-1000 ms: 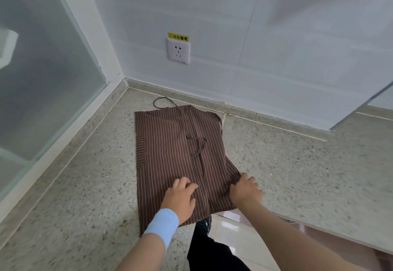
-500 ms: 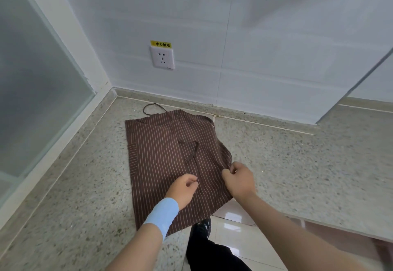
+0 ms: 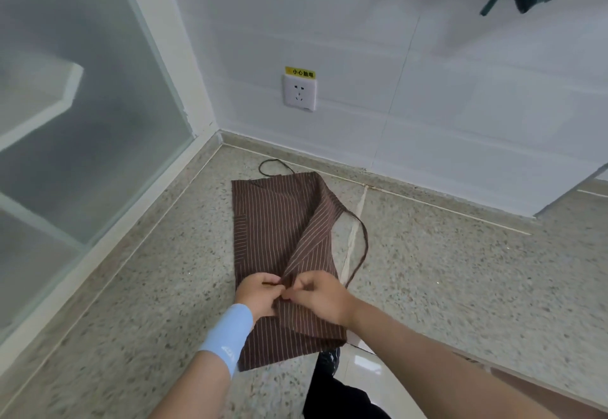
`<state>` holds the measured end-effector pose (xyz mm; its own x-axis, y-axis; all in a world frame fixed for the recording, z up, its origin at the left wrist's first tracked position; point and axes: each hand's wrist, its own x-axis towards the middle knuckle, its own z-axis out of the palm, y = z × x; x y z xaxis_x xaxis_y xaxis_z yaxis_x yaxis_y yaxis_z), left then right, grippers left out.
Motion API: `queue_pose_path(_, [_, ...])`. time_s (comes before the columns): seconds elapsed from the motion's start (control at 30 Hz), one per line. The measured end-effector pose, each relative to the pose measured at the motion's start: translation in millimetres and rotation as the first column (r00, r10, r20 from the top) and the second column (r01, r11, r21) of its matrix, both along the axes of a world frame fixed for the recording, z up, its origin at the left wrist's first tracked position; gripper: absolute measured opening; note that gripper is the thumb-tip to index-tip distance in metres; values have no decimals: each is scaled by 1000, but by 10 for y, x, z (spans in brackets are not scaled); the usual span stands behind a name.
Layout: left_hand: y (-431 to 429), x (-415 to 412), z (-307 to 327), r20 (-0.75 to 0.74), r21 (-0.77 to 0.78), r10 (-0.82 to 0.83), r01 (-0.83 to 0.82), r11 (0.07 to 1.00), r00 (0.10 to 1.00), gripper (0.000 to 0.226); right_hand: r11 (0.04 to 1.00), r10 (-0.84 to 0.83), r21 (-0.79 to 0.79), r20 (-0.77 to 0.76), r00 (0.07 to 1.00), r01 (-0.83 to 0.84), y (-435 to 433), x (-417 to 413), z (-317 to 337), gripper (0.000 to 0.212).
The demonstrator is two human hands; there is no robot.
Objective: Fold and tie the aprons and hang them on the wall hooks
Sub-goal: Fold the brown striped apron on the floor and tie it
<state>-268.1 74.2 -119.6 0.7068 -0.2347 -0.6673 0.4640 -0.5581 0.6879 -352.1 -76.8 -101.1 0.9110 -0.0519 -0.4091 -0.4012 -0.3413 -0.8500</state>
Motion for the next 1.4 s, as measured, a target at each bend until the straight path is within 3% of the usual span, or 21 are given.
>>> queue_pose_path(0.1, [140, 94, -161, 167, 180, 18, -48, 982, 986, 19, 978, -130, -163, 10, 991, 130, -39, 106, -112, 8])
queue_pose_path(0.2, [333, 57, -215, 233, 359, -80, -9, 933, 969, 22, 923, 47, -379, -66, 997, -68, -91, 206, -254, 37])
queue_pose_path(0.3, [494, 17, -303, -4, 470, -206, 184, 863, 979, 20, 764, 244, -578, -152, 958, -287, -43, 310, -392, 59])
queue_pose_path(0.4, [560, 75, -263, -220, 611, -437, 472, 636, 872, 22, 707, 331, -579, -236, 914, -406, 7, 412, -507, 65])
queue_pose_path(0.47, [496, 163, -224, -129, 715, -556, 466, 521, 821, 24, 708, 358, -556, -249, 900, -436, 9, 477, -532, 58])
queue_pose_path(0.5, [431, 214, -204, -6, 741, -588, 398, 541, 809, 25, 728, 345, -555, -212, 915, -403, 0, 509, -529, 52])
queue_pose_path(0.57, [247, 329, -189, 291, 690, -597, 268, 672, 748, 20, 775, 248, -584, -68, 966, -240, -57, 610, -503, 42])
queue_pose_path(0.63, [28, 431, -203, 504, 594, -634, 297, 748, 587, 9, 793, 86, -608, 61, 994, -31, -183, 727, -471, 37])
queue_pose_path(0.7, [-161, 530, -292, 514, 599, -742, 438, 670, 431, 30, 784, -61, -612, 86, 994, 101, -384, 887, -485, 42])
queue_pose_path(0.73, [-218, 561, -337, 437, 641, -804, 487, 593, 404, 42, 780, -104, -614, 63, 993, 121, -482, 946, -497, 49])
queue_pose_path(0.83, [-281, 703, -464, 119, 713, -853, 555, 430, 508, 67, 802, -130, -597, -116, 985, 36, -744, 1115, -534, 70])
queue_pose_path(0.9, [-277, 768, -504, 40, 694, -816, 572, 438, 576, 69, 801, -94, -595, -241, 966, -70, -856, 1201, -542, 71])
queue_pose_path(0.97, [-290, 849, -457, 103, 690, -784, 524, 500, 612, 57, 775, -55, -610, -323, 945, -163, -916, 1306, -521, 51])
queue_pose_path(1.03, [-328, 917, -371, 260, 601, -656, 413, 684, 709, 34, 804, -24, -568, -327, 945, -176, -899, 1399, -432, 23])
queue_pose_path(1.07, [-376, 948, -298, 311, 489, -527, 342, 802, 791, 23, 845, -4, -511, -305, 952, -160, -874, 1462, -367, 23])
queue_pose_path(1.1, [-430, 983, -204, 287, 326, -367, 270, 906, 885, 19, 894, 9, -430, -268, 963, -128, -838, 1543, -294, 25])
queue_pose_path(1.13, [-486, 1022, -118, 164, 130, -201, 181, 975, 966, 20, 939, 13, -332, -230, 973, -90, -787, 1624, -204, 26])
queue_pose_path(1.2, [-581, 1090, 56, -236, -222, -32, -22, 975, 971, 23, 990, 29, -129, -172, 985, -52, -644, 1802, -34, 20])
queue_pose_path(1.23, [-594, 1120, 112, -331, -336, -23, -95, 937, 943, 23, 999, 35, -32, -165, 986, -41, -573, 1889, 47, 15])
queue_pose_path(1.3, [-551, 1188, 153, -364, -460, -4, -176, 870, 931, 33, 996, 58, 77, -155, 986, -46, -447, 2059, 185, 22])
queue_pose_path(1.4, [-381, 1358, 153, -337, -426, 92, -239, 872, 937, 26, 990, 132, -29, -93, 987, -136, -361, 2265, 249, 30])
